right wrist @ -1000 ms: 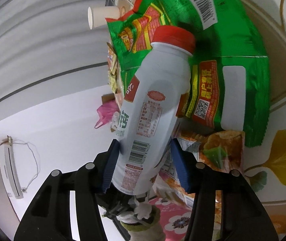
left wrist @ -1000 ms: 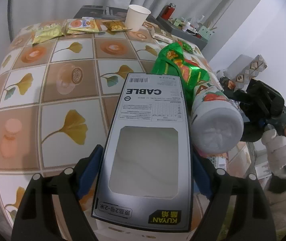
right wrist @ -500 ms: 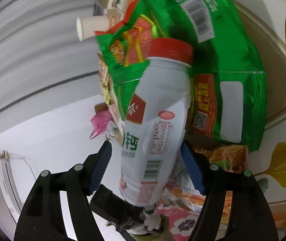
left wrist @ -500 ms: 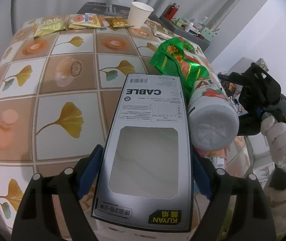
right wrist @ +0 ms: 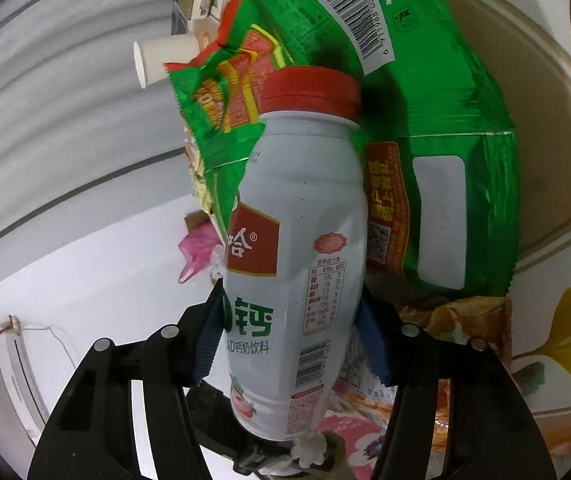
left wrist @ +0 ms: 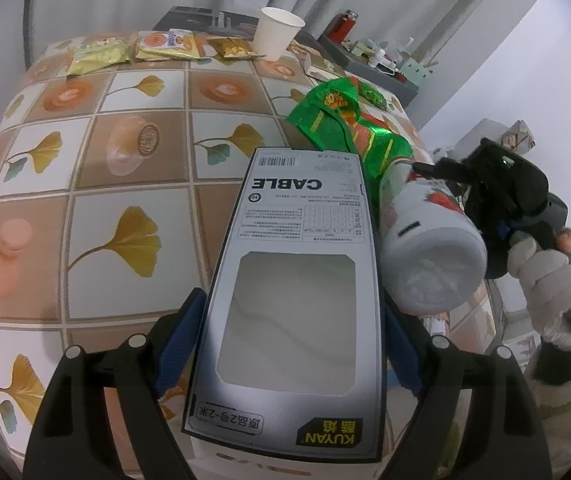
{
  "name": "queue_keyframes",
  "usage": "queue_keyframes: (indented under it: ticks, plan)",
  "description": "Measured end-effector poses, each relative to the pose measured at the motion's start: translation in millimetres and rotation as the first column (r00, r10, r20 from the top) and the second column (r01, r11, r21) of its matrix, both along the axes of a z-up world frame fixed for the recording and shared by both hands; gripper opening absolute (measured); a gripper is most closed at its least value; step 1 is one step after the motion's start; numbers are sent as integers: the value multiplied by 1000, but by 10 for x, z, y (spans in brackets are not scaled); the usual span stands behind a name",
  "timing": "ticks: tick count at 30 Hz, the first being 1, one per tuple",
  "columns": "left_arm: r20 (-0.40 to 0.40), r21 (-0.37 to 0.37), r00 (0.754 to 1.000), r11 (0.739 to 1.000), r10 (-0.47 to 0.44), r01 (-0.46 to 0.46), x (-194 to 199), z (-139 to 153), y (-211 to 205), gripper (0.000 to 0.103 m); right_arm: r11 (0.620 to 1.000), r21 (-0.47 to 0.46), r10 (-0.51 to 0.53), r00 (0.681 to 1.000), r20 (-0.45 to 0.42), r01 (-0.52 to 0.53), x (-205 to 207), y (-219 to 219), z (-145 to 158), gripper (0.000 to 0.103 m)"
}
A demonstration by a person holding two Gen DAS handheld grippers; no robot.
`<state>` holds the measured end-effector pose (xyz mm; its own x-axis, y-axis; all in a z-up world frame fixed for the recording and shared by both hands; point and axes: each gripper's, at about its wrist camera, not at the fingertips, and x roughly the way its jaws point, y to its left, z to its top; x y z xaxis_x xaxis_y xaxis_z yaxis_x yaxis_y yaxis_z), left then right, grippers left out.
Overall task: Collect trash
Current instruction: 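Grasp the white CABLE box with the left tool while the right tool grasps the white bottle, then carry the CABLE box and white bottle over the blue wastebasket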
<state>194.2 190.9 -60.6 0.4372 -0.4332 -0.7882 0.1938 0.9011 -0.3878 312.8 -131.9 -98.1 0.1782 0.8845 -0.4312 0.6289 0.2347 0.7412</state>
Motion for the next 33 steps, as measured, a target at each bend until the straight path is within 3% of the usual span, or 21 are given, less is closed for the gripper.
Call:
queue_keyframes:
  ticks: [17, 33]
  plan:
    - [30, -86, 997, 994, 76, -73, -141, 240, 189, 80, 997, 83, -11, 993, 117, 1, -416, -440, 180, 56]
    - [173, -135, 978, 986, 118, -95, -418, 810, 140, 80, 982, 185, -79, 965, 250, 32, -852, -764, 687, 56]
